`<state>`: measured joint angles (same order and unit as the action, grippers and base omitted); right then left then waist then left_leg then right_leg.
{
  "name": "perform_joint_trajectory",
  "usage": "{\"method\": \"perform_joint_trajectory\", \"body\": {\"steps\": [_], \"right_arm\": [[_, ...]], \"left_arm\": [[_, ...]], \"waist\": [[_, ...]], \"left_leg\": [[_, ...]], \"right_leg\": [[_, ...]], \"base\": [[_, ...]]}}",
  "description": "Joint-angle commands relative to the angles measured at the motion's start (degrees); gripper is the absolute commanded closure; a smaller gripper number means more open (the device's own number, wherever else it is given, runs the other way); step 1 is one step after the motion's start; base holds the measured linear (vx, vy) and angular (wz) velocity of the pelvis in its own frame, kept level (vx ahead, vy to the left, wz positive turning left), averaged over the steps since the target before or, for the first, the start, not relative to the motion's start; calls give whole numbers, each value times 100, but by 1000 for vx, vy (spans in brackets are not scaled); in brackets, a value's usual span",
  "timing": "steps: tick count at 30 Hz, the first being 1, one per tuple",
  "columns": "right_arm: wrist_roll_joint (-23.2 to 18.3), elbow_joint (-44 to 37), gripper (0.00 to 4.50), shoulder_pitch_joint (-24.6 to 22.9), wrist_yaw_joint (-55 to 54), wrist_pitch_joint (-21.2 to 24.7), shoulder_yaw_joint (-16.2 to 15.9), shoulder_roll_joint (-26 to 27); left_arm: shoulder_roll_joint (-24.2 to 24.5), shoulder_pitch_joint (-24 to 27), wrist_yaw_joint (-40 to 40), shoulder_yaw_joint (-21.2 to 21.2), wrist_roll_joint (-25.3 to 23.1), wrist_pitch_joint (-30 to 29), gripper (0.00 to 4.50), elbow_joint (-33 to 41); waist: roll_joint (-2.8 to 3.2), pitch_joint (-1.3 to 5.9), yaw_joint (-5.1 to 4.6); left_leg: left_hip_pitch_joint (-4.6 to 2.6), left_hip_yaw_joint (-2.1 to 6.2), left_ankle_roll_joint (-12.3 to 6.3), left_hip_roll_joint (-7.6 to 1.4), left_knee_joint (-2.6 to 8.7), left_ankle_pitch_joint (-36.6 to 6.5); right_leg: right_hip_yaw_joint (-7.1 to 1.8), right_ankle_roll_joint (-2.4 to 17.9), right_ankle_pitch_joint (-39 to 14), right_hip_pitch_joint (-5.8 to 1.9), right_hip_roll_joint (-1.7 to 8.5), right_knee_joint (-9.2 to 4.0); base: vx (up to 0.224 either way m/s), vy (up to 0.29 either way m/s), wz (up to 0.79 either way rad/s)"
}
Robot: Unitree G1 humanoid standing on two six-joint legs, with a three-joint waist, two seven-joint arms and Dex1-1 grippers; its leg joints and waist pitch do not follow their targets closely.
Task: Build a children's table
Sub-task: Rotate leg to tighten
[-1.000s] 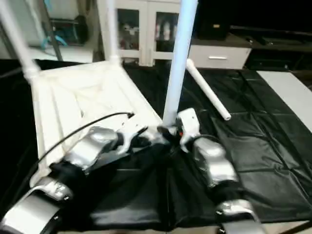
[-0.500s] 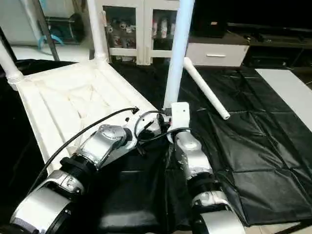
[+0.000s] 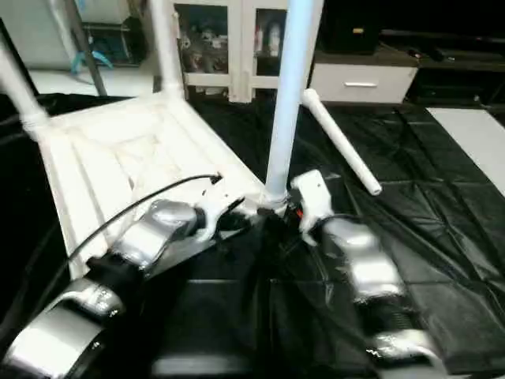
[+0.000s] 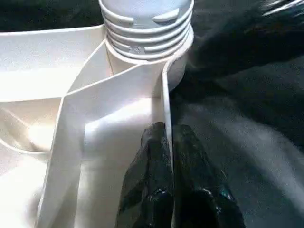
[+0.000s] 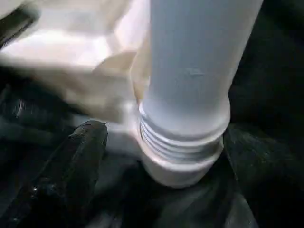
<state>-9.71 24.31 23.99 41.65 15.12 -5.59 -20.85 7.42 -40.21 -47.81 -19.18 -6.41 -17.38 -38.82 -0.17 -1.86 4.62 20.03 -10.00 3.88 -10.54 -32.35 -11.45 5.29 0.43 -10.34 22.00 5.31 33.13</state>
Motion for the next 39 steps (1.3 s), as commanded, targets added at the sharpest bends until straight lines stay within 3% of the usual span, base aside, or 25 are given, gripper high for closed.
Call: {"method": "perform_joint_trajectory", "body": {"steps": [1, 8, 9, 12, 16, 28, 36, 39], "right_arm": [[-141, -268, 40, -58, 643, -54, -169, -162], [-235, -375, 40, -32, 1378, -281, -209, -553], [-238, -379, 40, -24, 1481, -275, -233, -581], [-227, -378, 40, -13, 1674, -267, -294, -623], [-175, -286, 40, 15, 2009, -273, -462, -671], [-50, -56, 149, 84, 2151, -420, -533, -650], [-159, 186, 178, 81, 1804, -523, -296, -386], [-57, 441, 179, 67, 983, -487, -104, -73]], "left_arm": [[167, 321, -762, -486, -47, -108, 450, 31], [686, 681, -2020, -938, 191, -227, 450, 944], [703, 691, -2042, -942, 175, -229, 450, 981], [723, 705, -2073, -937, 147, -211, 450, 1028], [764, 714, -2067, -942, 122, -264, 450, 1120], [829, 747, -2089, -933, 102, -372, 450, 1221], [784, 744, -1990, -887, 117, -461, 450, 1172], [597, 670, -1539, -687, 106, -582, 450, 955]], "waist": [[-60, 265, 37], [-21, 253, 136], [-24, 252, 137], [-49, 260, 159], [-53, 268, 169], [-59, 289, 173], [-37, 284, 147], [-74, 262, 123]], "left_leg": [[12, 63, -547, -307, 354, -828], [-87, 28, -399, -351, 370, -984], [-71, 34, -386, -355, 377, -982], [-54, 21, -332, -340, 371, -970], [-33, 18, -401, -334, 351, -806], [-37, 10, -452, -329, 321, -675], [-38, 9, -403, -325, 326, -795], [-38, 7, -319, -324, 346, -985]], "right_leg": [[-307, 1287, -956, -246, 419, -359], [-323, 1450, -774, -182, 387, -313], [-324, 1456, -743, -199, 392, -301], [-326, 1426, -748, -228, 406, -292], [-325, 1420, -635, -245, 416, -276], [-311, 1480, -530, -255, 400, -252], [-308, 1488, -662, -252, 395, -265], [-315, 1400, -1020, -234, 399, -304]], "base": [[0, 0, 0], [0, 0, 0], [0, 0, 0], [0, 0, 0], [0, 0, 0], [0, 0, 0], [0, 0, 0], [0, 0, 0]]}}
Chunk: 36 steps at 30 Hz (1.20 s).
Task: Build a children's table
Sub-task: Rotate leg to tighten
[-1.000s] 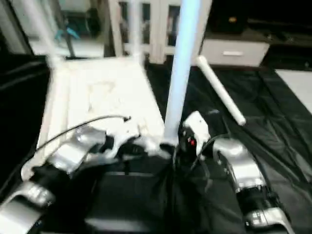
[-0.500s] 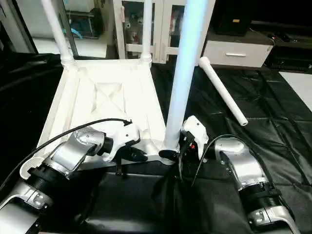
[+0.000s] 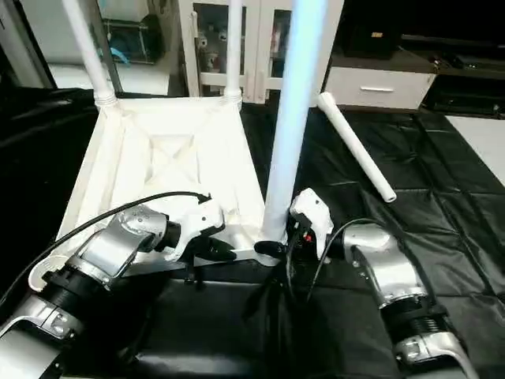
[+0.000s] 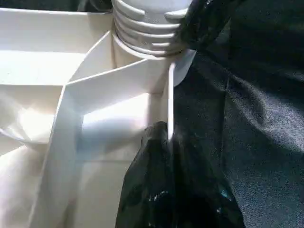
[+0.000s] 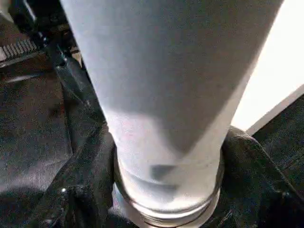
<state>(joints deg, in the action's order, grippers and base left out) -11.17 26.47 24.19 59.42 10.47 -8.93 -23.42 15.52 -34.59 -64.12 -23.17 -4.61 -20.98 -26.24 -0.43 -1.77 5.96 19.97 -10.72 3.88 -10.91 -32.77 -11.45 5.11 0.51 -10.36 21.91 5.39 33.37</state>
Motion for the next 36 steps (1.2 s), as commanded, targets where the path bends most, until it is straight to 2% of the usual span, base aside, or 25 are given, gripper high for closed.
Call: {"method": "perform_joint_trajectory", "body": {"steps": [1, 2, 3, 4, 5, 6, 7, 8, 9, 10, 11, 12, 13, 16, 18, 20, 23, 24, 26, 28, 31, 32, 33, 35, 36], "right_arm": [[154, 364, 180, 52, -1235, -13, 312, 357], [167, 403, 180, 54, -1355, -10, 335, 409], [205, 466, 180, 43, -1649, -19, 380, 542], [232, 504, 180, 34, -1847, -26, 410, 632], [250, 568, 180, 36, -2152, 5, 478, 774], [250, 568, 181, 36, -2152, 5, 478, 774], [302, 756, 181, 79, -2898, 112, 640, 1084], [335, 900, 181, 124, -3395, 187, 740, 1281], [335, 900, 181, 124, -3395, 187, 740, 1281], [364, 1011, 181, 158, -3734, 216, 796, 1418], [392, 1244, 181, 277, -4354, 220, 920, 1667], [490, 1536, 181, 451, -5182, 237, 1051, 1925], [578, 1658, 181, 528, -5551, 237, 1077, 2015], [737, 1864, 181, 661, -6202, 100, 1103, 2182], [795, 1912, 181, 704, -6388, 19, 1075, 2275], [837, 1920, 181, 725, -6451, -27, 1047, 2332], [652, 2031, 181, 805, -6319, -499, 1226, 2448], [635, 2032, 181, 801, -6220, -590, 1202, 2447], [702, 1556, 181, 566, -5887, -730, 974, 2353], [728, 1258, 111, 431, -5863, -723, 903, 2275], [702, 705, 102, 214, -5545, -585, 837, 2022], [739, 515, 90, 133, -5302, -584, 769, 1858], [742, 503, 78, 128, -5285, -585, 764, 1847], [670, 117, 70, -54, -4608, -576, 643, 1519], [577, -66, 52, -144, -4299, -494, 624, 1360]], "left_arm": [[-337, 48, 406, -151, -80, -277, 450, -453], [-375, 28, 500, -110, -82, -293, 450, -499], [-465, -15, 738, -11, -86, -317, 450, -604], [-524, -44, 897, 56, -88, -334, 450, -672], [-602, -84, 1100, 136, -89, -326, 450, -769], [-602, -84, 1100, 136, -89, -326, 450, -769], [-754, -180, 1510, 277, -104, -298, 450, -981], [-846, -240, 1768, 348, -126, -273, 450, -1111], [-846, -240, 1768, 348, -126, -273, 450, -1111], [-916, -281, 1982, 404, -145, -249, 450, -1208], [-1024, -361, 2375, 501, -203, -173, 450, -1378], [-1161, -462, 2836, 647, -237, -77, 450, -1587], [-1208, -499, 2983, 691, -253, -38, 450, -1659], [-1300, -559, 3276, 784, -263, 66, 450, -1808], [-1327, -575, 3393, 808, -272, 105, 450, -1851], [-1346, -581, 3425, 812, -271, 112, 450, -1867], [-1377, -624, 3456, 860, -249, 205, 450, -2028], [-1383, -630, 3478, 868, -247, 248, 450, -2080], [-1354, -560, 3386, 862, -221, 242, 450, -1994], [-1302, -499, 3269, 809, -239, 210, 450, -1873], [-1160, -339, 2949, 674, -245, 150, 450, -1596], [-1130, -290, 2899, 665, -233, 125, 450, -1517], [-1128, -287, 2897, 665, -232, 123, 450, -1512], [-1049, -229, 2793, 633, -234, 139, 450, -1406], [-1004, -205, 2684, 610, -219, 133, 450, -1347]], "waist": [[-55, 229, -27], [-51, 221, -54], [-83, 224, -68], [-77, 223, -94], [-102, 220, -119], [-88, 220, -118], [-141, 215, -139], [-121, 205, -138], [-107, 200, -152], [-129, 210, -174], [-140, 211, -181], [-134, 209, -211], [-132, 201, -236], [-141, 222, -234], [-163, 228, -235], [-164, 229, -224], [-171, 226, -202], [-148, 223, -197], [-169, 220, -177], [-175, 220, -142], [-183, 228, -95], [-241, 238, -89], [-224, 238, -76], [-269, 222, -76], [-259, 220, -64]], "left_leg": [[-40, 97, -177, -278, 420, -1226], [-34, 98, -115, -273, 425, -1301], [-41, 107, -75, -271, 434, -1385], [-39, 132, -2, -269, 444, -1512], [-16, 135, 0, -262, 448, -1542], [-32, 139, 9, -264, 453, -1573], [-37, 136, -12, -267, 453, -1649], [-41, 142, 10, -258, 462, -1639], [-47, 141, 39, -247, 469, -1667], [-19, 176, 90, -248, 482, -1707], [-23, 180, 91, -256, 491, -1728], [-54, 176, 147, -244, 494, -1790], [-51, 178, 173, -230, 491, -1831], [-83, 164, 164, -236, 486, -1789], [-55, 150, 113, -235, 494, -1694], [-45, 131, 39, -229, 489, -1567], [-35, 116, -45, -215, 485, -1491], [-40, 116, -50, -214, 488, -1496], [-37, 115, -86, -228, 489, -1496], [-43, 110, -121, -245, 488, -1368], [-7, 105, -180, -251, 487, -1069], [5, 101, -221, -255, 478, -985], [-7, 101, -238, -258, 471, -956], [-3, 78, -329, -251, 453, -905], [8, 85, -339, -252, 459, -912]], "right_leg": [[-291, 1245, -1562, -209, 411, -400], [-293, 1190, -1734, -202, 406, -407], [-287, 1123, -1896, -199, 410, -430], [-277, 1003, -2160, -200, 424, -453], [-280, 903, -2276, -195, 415, -471], [-280, 876, -2322, -180, 418, -481], [-284, 814, -2416, -157, 413, -507], [-285, 798, -2457, -145, 411, -506], [-283, 781, -2525, -131, 405, -515], [-262, 702, -2626, -171, 416, -513], [-264, 662, -2617, -159, 415, -524], [-273, 682, -2622, -110, 409, -526], [-269, 680, -2685, -102, 406, -528], [-281, 645, -2420, -90, 409, -526], [-287, 684, -2072, -115, 385, -492], [-299, 754, -1790, -126, 383, -458], [-302, 717, -1967, -140, 405, -485], [-302, 704, -2008, -134, 403, -495], [-303, 667, -2046, -147, 402, -504], [-314, 708, -1873, -152, 400, -481], [-311, 792, -1439, -194, 384, -411], [-307, 793, -1322, -212, 387, -395], [-308, 804, -1281, -210, 394, -389], [-310, 843, -1250, -200, 387, -400], [-312, 825, -1316, -215, 401, -401]], "base": [[0, 0, 0], [0, 0, 0], [0, 0, 0], [0, 0, 0], [0, 0, 0], [0, 0, 0], [0, 0, 0], [0, 0, 0], [0, 0, 0], [0, 0, 0], [0, 0, 0], [0, 0, 0], [0, 0, 0], [0, 0, 0], [0, 0, 0], [0, 0, 0], [0, 0, 0], [0, 0, 0], [0, 0, 0], [0, 0, 0], [0, 0, 0], [0, 0, 0], [0, 0, 0], [0, 0, 0], [0, 0, 0]]}}
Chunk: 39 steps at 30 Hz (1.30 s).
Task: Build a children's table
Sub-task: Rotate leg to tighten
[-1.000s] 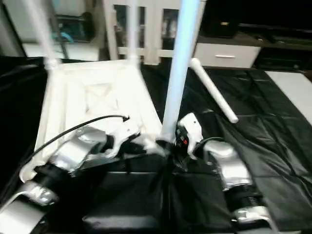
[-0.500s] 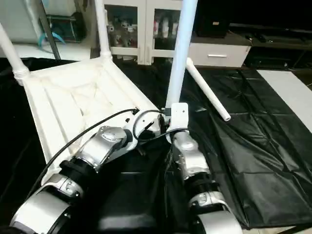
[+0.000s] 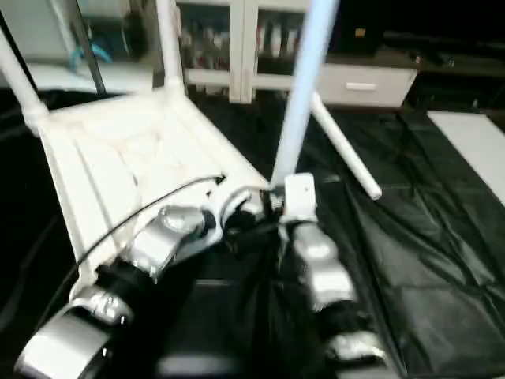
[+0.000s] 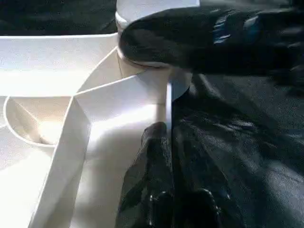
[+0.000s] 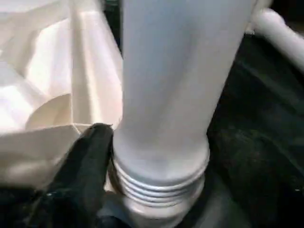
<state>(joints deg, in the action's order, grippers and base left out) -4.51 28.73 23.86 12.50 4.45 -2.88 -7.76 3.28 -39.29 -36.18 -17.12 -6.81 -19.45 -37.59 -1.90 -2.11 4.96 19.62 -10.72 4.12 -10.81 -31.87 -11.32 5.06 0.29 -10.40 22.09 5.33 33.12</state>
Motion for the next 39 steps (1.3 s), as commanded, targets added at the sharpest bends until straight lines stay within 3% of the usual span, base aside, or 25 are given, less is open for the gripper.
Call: {"method": "perform_joint_trajectory", "body": {"steps": [1, 3, 4, 5, 6, 8, 9, 12, 13, 18, 20, 22, 29, 36, 37, 39], "right_arm": [[-175, -472, 41, -205, 730, 209, -7, -383], [-342, -693, 34, -346, 1382, 357, -72, -735], [-427, -743, 34, -393, 1663, 401, -90, -887], [-657, -911, 34, -514, 2424, 565, -182, -1274], [-671, -919, 34, -520, 2467, 576, -188, -1295], [-827, -1007, 34, -580, 2988, 673, -264, -1517], [-879, -953, 34, -569, 3297, 652, -293, -1632], [-962, -802, 34, -505, 3802, 691, -271, -1765], [-1015, -737, 34, -460, 3991, 698, -281, -1785], [-1118, -532, 34, -290, 4508, 676, -411, -1845], [-1120, -410, 34, -206, 4682, 643, -457, -1822], [-1096, -345, 34, -167, 4719, 580, -468, -1802], [-1058, 197, 97, 99, 5008, 364, -445, -1616], [-952, 384, 155, 161, 5179, 242, -551, -1612], [-931, 429, 175, 186, 5195, 201, -542, -1618], [-923, 460, 175, 196, 5209, 177, -532, -1618]], "left_arm": [[272, 295, -252, -33, 21, -46, 450, -135], [437, 396, -697, -202, 40, -74, 450, 86], [523, 461, -918, -294, 47, -147, 450, 208], [765, 643, -1513, -558, 76, -207, 450, 562], [777, 652, -1541, -571, 78, -219, 450, 580], [911, 737, -1851, -721, 84, -284, 450, 753], [1011, 798, -2115, -840, 111, -264, 450, 871], [1205, 915, -2550, -1041, 197, -297, 450, 1167], [1261, 942, -2659, -1092, 218, -293, 450, 1268], [1294, 970, -2749, -1098, 230, -366, 450, 1391], [1286, 947, -2763, -1097, 215, -369, 450, 1358], [1287, 944, -2782, -1104, 211, -375, 450, 1363], [1336, 943, -2820, -1100, 202, -441, 450, 1410], [1337, 890, -2819, -1069, 192, -415, 450, 1301], [1345, 881, -2835, -1083, 181, -412, 450, 1298], [1347, 883, -2840, -1087, 179, -416, 450, 1301]], "waist": [[-113, 246, 47], [-76, 237, 54], [-99, 234, 46], [0, 234, 47], [-38, 235, 42], [-44, 232, 58], [-94, 239, 59], [-58, 246, 75], [-114, 250, 84], [-123, 261, 99], [-55, 268, 136], [-78, 273, 152], [-105, 293, 155], [-54, 302, 155], [-70, 304, 156], [-91, 300, 156]], "left_leg": [[35, 90, -377, -271, 374, -982], [28, 100, -390, -284, 380, -1039], [31, 95, -393, -289, 379, -1063], [14, 101, -356, -292, 383, -1146], [16, 102, -368, -299, 385, -1199], [17, 89, -410, -305, 373, -1174], [13, 81, -407, -303, 366, -1109], [10, 90, -379, -315, 357, -1015], [-3, 79, -417, -317, 343, -896], [-22, 60, -454, -307, 318, -710], [-44, 61, -427, -314, 311, -738], [-48, 56, -383, -310, 308, -761], [-42, 53, -368, -304, 290, -685], [-45, 51, -381, -297, 275, -638], [-46, 52, -366, -299, 277, -669], [-43, 49, -365, -297, 276, -702]], "right_leg": [[-310, 812, -1473, -226, 414, -394], [-312, 807, -1558, -222, 406, -406], [-316, 824, -1558, -220, 407, -409], [-315, 889, -1559, -207, 411, -416], [-307, 910, -1548, -225, 403, -419], [-319, 1022, -1439, -214, 404, -399], [-310, 1071, -1408, -212, 396, -394], [-309, 1142, -1307, -212, 408, -354], [-306, 1233, -1100, -205, 404, -325], [-303, 1406, -700, -219, 392, -269], [-307, 1439, -621, -225, 399, -261], [-305, 1452, -597, -233, 394, -258], [-298, 1525, -482, -250, 397, -225], [-294, 1583, -301, -260, 386, -206], [-295, 1577, -332, -263, 388, -206], [-297, 1575, -379, -262, 390, -211]], "base": [[0, 0, 0], [0, 0, 0], [0, 0, 0], [0, 0, 0], [0, 0, 0], [0, 0, 0], [0, 0, 0], [0, 0, 0], [0, 0, 0], [0, 0, 0], [0, 0, 0], [0, 0, 0], [0, 0, 0], [0, 0, 0], [0, 0, 0], [0, 0, 0]]}}
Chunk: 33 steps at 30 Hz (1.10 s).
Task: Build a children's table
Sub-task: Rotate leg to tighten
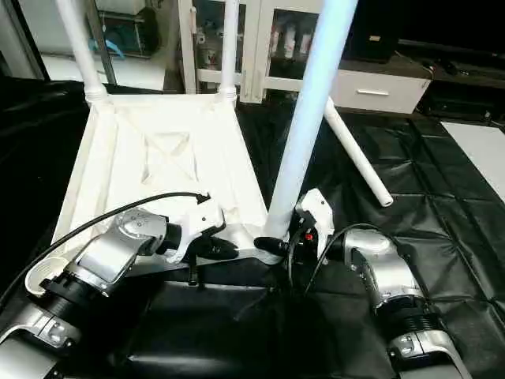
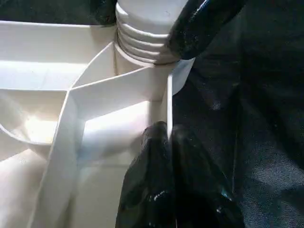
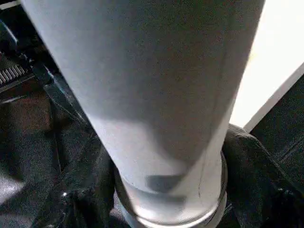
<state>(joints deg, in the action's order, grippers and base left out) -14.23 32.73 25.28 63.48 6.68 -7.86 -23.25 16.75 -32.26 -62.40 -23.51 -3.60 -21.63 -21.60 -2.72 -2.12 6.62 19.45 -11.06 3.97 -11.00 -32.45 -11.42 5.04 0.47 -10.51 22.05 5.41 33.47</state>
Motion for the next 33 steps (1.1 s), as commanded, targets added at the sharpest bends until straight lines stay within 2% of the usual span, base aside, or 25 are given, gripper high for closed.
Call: {"method": "perform_joint_trajectory", "body": {"steps": [1, 4, 5, 6, 7, 9, 11, 12, 13, 14, 15, 16, 17, 18, 19, 20, 21, 23, 25, 26, 27, 28, 29, 30, 33], "right_arm": [[62, 97, 178, 65, 123, -73, -22, -65], [126, 190, 180, 65, 159, -144, -47, -68], [164, 229, 181, 60, 169, -177, -72, -72], [221, 260, 181, 43, 200, -229, -124, -83], [242, 274, 181, 30, 204, -252, -143, -80], [232, 278, 181, 25, 190, -244, -132, -65], [229, 326, 181, 32, -51, -258, -47, 26], [259, 401, 181, 55, -286, -279, 19, 100], [343, 645, 182, 132, -993, -366, 206, 322], [343, 645, 182, 132, -993, -366, 206, 322], [379, 819, 182, 188, -1467, -409, 329, 473], [371, 972, 183, 237, -1931, -369, 450, 638], [370, 981, 183, 240, -1960, -365, 458, 649], [340, 1110, 183, 298, -2653, -223, 622, 920], [330, 1146, 183, 317, -2842, -183, 666, 996], [316, 1195, 183, 347, -3120, -125, 728, 1111], [316, 1195, 183, 347, -3120, -125, 728, 1111], [370, 1541, 183, 563, -4221, -101, 909, 1560], [394, 1697, 183, 652, -4643, -103, 983, 1696], [394, 1697, 183, 652, -4643, -103, 983, 1696], [447, 1922, 183, 777, -5336, -84, 1082, 1854], [447, 1922, 183, 777, -5336, -84, 1082, 1854], [494, 2099, 183, 887, -6048, -70, 1181, 2025], [593, 2201, 183, 974, -6564, -55, 1197, 2193], [778, 2228, 183, 1048, -6853, -66, 1072, 2395]], "left_arm": [[1, 184, -219, -449, -142, -202, 450, -294], [-4, 207, -204, -445, -137, -216, 450, -282], [-7, 219, -200, -447, -136, -220, 450, -275], [-10, 237, -220, -461, -130, -233, 450, -261], [-13, 249, -232, -471, -127, -237, 450, -255], [-18, 251, -236, -479, -130, -233, 450, -263], [-75, 219, -129, -431, -139, -218, 450, -338], [-136, 181, -26, -371, -130, -230, 450, -405], [-333, 45, 317, -179, -108, -259, 450, -637], [-333, 45, 317, -179, -108, -259, 450, -637], [-472, -58, 562, -46, -96, -272, 450, -816], [-617, -180, 822, 91, -81, -293, 450, -1023], [-626, -188, 839, 100, -80, -294, 450, -1037], [-852, -382, 1292, 297, -68, -322, 450, -1373], [-914, -437, 1422, 348, -68, -326, 450, -1470], [-1005, -521, 1617, 424, -71, -327, 450, -1616], [-1005, -521, 1617, 424, -71, -327, 450, -1616], [-1245, -784, 2325, 564, -188, -157, 450, -2116], [-1314, -857, 2550, 613, -217, -79, 450, -2253], [-1314, -857, 2550, 613, -217, -79, 450, -2253], [-1392, -938, 2778, 659, -262, 35, 450, -2394], [-1392, -938, 2778, 659, -262, 35, 450, -2394], [-1463, -993, 2927, 687, -292, 113, 450, -2489], [-1506, -1030, 2992, 660, -344, 175, 450, -2553], [-1531, -1044, 3017, 609, -399, 233, 450, -2608]], "waist": [[-4, 297, -1], [2, 297, -1], [69, 295, 4], [69, 293, -5], [36, 292, -9], [29, 291, -14], [29, 295, -12], [-3, 294, -21], [13, 280, -25], [-6, 266, -42], [7, 244, -50], [-9, 228, -85], [-15, 234, -105], [-6, 238, -114], [6, 213, -156], [-14, 238, -164], [-13, 237, -169], [22, 227, -185], [15, 244, -194], [32, 253, -187], [80, 247, -194], [65, 254, -218], [93, 259, -203], [84, 264, -218], [77, 275, -221]], "left_leg": [[-23, 88, -350, -280, 336, -728], [-31, 89, -334, -282, 336, -763], [-32, 98, -309, -284, 340, -792], [-37, 92, -297, -284, 343, -833], [-28, 94, -268, -280, 347, -918], [-27, 97, -264, -280, 351, -937], [-35, 96, -263, -280, 348, -921], [-30, 89, -264, -281, 346, -900], [-22, 95, -244, -275, 358, -965], [-20, 88, -211, -270, 362, -1056], [-33, 113, -92, -268, 395, -1352], [-58, 119, 17, -255, 402, -1679], [-63, 148, 91, -250, 406, -1826], [-64, 162, 105, -255, 414, -1887], [-73, 157, 121, -238, 419, -2010], [-75, 190, 136, -240, 416, -2075], [-49, 197, 133, -247, 429, -2025], [-56, 192, 128, -232, 431, -2075], [-42, 211, 159, -237, 442, -2082], [-60, 191, 146, -233, 433, -2040], [-50, 196, 151, -235, 446, -2025], [-36, 194, 179, -231, 451, -2002], [-33, 195, 208, -228, 452, -1953], [-48, 178, 226, -226, 452, -1957], [-61, 155, 220, -217, 441, -1901]], "right_leg": [[-297, 1548, -454, -260, 392, -246], [-296, 1524, -530, -250, 386, -254], [-295, 1528, -540, -246, 387, -250], [-294, 1516, -546, -241, 376, -266], [-293, 1503, -600, -255, 380, -269], [-295, 1485, -646, -261, 381, -272], [-299, 1484, -646, -255, 382, -273], [-302, 1491, -645, -252, 384, -275], [-303, 1463, -772, -244, 385, -286], [-307, 1426, -925, -227, 383, -310], [-301, 1299, -1444, -219, 389, -360], [-298, 1131, -2040, -183, 397, -419], [-294, 952, -2425, -176, 408, -461], [-288, 894, -2534, -174, 419, -472], [-293, 797, -2742, -117, 394, -517], [-272, 721, -2866, -144, 414, -527], [-275, 704, -2827, -153, 412, -516], [-272, 659, -2852, -102, 401, -550], [-260, 619, -2811, -128, 405, -542], [-277, 665, -2611, -99, 404, -539], [-280, 728, -2439, -94, 389, -517], [-280, 738, -2351, -108, 380, -504], [-282, 763, -2223, -114, 382, -488], [-291, 783, -2146, -94, 373, -489], [-304, 825, -1832, -96, 365, -455]], "base": [[0, 0, 0], [0, 0, 0], [0, 0, 0], [0, 0, 0], [0, 0, 0], [0, 0, 0], [0, 0, 0], [0, 0, 0], [0, 0, 0], [0, 0, 0], [0, 0, 0], [-59, -2, -4], [-59, -2, -4], [-55, 1, -4], [0, 0, 0], [0, 0, 0], [0, 0, 0], [0, 0, 0], [0, 0, 0], [0, 0, 0], [0, 0, 0], [0, 0, 0], [0, 0, 0], [0, 0, 0], [0, 0, 0]]}}
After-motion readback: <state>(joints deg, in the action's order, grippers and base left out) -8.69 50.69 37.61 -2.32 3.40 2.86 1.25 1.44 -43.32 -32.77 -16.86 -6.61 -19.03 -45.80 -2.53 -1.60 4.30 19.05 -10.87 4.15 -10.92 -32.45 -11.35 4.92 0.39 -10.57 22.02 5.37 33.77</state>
